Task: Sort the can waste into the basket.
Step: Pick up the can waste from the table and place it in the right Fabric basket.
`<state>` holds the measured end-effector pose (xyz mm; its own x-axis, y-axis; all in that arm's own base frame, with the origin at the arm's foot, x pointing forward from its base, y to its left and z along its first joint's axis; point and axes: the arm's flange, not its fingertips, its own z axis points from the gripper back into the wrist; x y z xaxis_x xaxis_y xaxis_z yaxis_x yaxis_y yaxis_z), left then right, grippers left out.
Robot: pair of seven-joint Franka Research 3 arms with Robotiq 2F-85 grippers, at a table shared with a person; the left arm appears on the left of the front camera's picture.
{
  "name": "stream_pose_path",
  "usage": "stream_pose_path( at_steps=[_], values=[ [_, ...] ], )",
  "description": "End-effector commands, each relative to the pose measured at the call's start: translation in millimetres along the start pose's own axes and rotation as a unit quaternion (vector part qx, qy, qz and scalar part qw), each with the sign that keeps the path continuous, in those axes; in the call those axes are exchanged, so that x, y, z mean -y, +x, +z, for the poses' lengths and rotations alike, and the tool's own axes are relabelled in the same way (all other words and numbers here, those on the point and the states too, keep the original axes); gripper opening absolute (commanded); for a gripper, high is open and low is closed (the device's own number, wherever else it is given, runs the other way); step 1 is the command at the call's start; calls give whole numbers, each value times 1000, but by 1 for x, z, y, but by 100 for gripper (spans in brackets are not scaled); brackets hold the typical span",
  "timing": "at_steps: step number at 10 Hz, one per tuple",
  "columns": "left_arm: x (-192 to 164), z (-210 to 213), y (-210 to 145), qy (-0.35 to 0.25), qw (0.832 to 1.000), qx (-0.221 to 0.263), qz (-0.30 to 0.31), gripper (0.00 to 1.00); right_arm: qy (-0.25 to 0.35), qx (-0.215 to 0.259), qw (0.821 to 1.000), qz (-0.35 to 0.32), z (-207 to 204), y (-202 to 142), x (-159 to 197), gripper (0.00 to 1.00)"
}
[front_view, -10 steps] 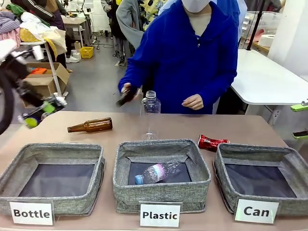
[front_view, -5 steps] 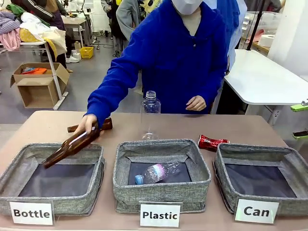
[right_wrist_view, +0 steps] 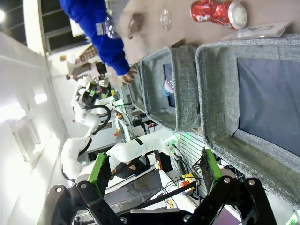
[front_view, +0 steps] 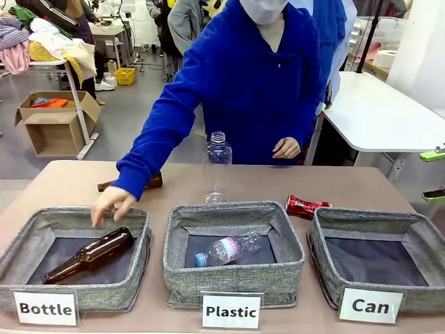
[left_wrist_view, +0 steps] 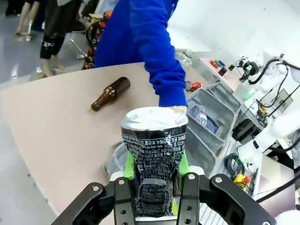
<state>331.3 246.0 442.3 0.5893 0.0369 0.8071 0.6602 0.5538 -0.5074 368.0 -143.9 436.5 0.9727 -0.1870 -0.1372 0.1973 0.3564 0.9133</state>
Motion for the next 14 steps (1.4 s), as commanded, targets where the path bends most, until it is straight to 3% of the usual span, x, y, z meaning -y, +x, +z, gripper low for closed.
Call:
stream_pose_path(
  at_steps=[1, 3, 6, 9, 11, 12, 13, 14],
  values=[
    [3, -13, 22, -5, 1000, 0, -11, 0, 12, 4, 1000, 9, -1, 0, -2, 100],
    [32, -30, 41, -15, 1000, -10, -24, 0, 12, 4, 1000, 9, -1, 0, -2, 100],
    [127, -95, 69, -33, 988, -87, -126, 0, 12, 4, 1000, 9, -1, 0, -2, 100],
    [205, -195, 84, -13, 953, -178, -243, 0, 12, 4, 1000, 9, -1, 0, -2, 100],
    [242, -279, 88, -8, 920, -263, -290, 0, 12, 4, 1000, 9, -1, 0, -2, 100],
    [256, -315, 88, -13, 897, -307, -317, 0, 12, 4, 1000, 9, -1, 0, -2, 100],
    [263, -346, 89, -18, 886, -327, -329, 0, 12, 4, 1000, 9, -1, 0, -2, 100],
    [255, -365, 90, -5, 885, -353, -303, 0, 12, 4, 1000, 9, -1, 0, -2, 100]
  ],
)
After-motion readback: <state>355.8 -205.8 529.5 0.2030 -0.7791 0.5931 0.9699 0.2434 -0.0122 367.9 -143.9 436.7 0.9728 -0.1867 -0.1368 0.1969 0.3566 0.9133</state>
